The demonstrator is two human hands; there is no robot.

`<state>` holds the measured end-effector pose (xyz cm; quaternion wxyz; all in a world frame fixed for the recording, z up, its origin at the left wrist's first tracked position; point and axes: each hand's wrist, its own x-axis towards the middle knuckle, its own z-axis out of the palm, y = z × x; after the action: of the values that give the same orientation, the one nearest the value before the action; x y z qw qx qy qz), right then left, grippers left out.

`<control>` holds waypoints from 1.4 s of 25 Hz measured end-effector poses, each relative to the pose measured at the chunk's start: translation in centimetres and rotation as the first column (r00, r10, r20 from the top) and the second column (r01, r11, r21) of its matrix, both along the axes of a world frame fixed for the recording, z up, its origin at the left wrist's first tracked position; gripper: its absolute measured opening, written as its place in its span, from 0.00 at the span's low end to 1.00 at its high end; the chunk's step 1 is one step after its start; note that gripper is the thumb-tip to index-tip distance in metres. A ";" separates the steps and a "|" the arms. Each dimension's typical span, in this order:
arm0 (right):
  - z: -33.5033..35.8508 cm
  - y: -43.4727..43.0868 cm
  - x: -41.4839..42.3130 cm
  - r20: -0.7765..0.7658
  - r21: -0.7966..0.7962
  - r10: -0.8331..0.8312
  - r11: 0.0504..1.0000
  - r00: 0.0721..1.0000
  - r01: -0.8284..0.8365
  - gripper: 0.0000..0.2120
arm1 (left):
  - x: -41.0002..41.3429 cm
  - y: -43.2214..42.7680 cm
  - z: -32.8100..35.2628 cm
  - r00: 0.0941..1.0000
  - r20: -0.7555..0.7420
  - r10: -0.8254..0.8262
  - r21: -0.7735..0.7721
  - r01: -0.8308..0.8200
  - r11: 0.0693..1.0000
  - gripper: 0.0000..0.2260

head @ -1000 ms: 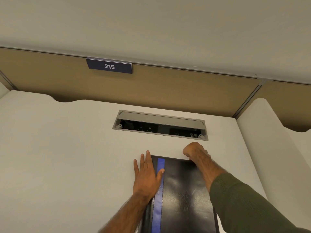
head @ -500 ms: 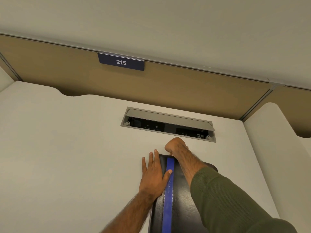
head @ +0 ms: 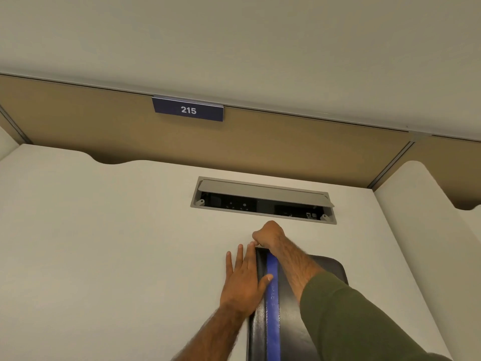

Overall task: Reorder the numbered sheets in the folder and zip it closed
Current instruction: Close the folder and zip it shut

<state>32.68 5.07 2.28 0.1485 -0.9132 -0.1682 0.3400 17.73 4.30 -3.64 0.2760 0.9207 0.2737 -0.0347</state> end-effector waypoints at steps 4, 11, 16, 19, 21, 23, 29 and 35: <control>0.4 -7.8 -1.0 0.176 0.323 -0.161 0.941 0.971 0.098 0.13 | -3.1 -1.0 -0.3 1.000 -0.016 0.012 0.096 -0.010 0.995 0.35; -2.7 -28.6 -6.5 0.419 0.086 -0.413 0.905 0.809 0.417 0.18 | -11.2 -7.2 0.4 0.991 0.093 0.098 0.028 -0.101 0.994 0.24; -3.5 -34.5 -7.5 0.246 0.027 -0.395 0.916 0.885 0.401 0.29 | -11.4 -11.5 2.3 0.933 0.136 0.335 -0.171 -0.311 0.935 0.18; -3.5 -34.8 -8.2 0.155 0.069 -0.330 0.944 0.931 0.323 0.22 | -10.8 -12.9 2.7 0.913 0.045 0.406 -0.163 -0.395 0.904 0.10; -2.7 -35.0 -8.6 0.105 0.135 -0.323 0.942 0.941 0.308 0.11 | -10.2 -13.4 2.7 0.903 -0.006 0.430 -0.134 -0.427 0.894 0.07; -2.0 -35.0 -8.7 0.060 0.183 -0.334 0.930 0.940 0.319 0.08 | -9.7 -13.2 2.4 0.891 -0.051 0.452 -0.112 -0.455 0.884 0.08; -0.6 -35.0 -7.7 -0.018 0.347 -0.449 0.835 0.894 0.426 0.09 | -7.3 -11.9 1.2 0.835 -0.080 0.545 -0.196 -0.549 0.812 0.20; 0.4 -35.7 -4.2 -0.004 0.482 -0.528 0.743 0.849 0.464 0.05 | -3.8 -13.2 2.9 0.816 0.079 0.572 -0.407 -0.498 0.766 0.15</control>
<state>28.47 -30.61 2.72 0.4368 -0.8822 -0.0050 0.1761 13.95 -8.91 -0.70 0.4676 0.7336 0.4854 0.0869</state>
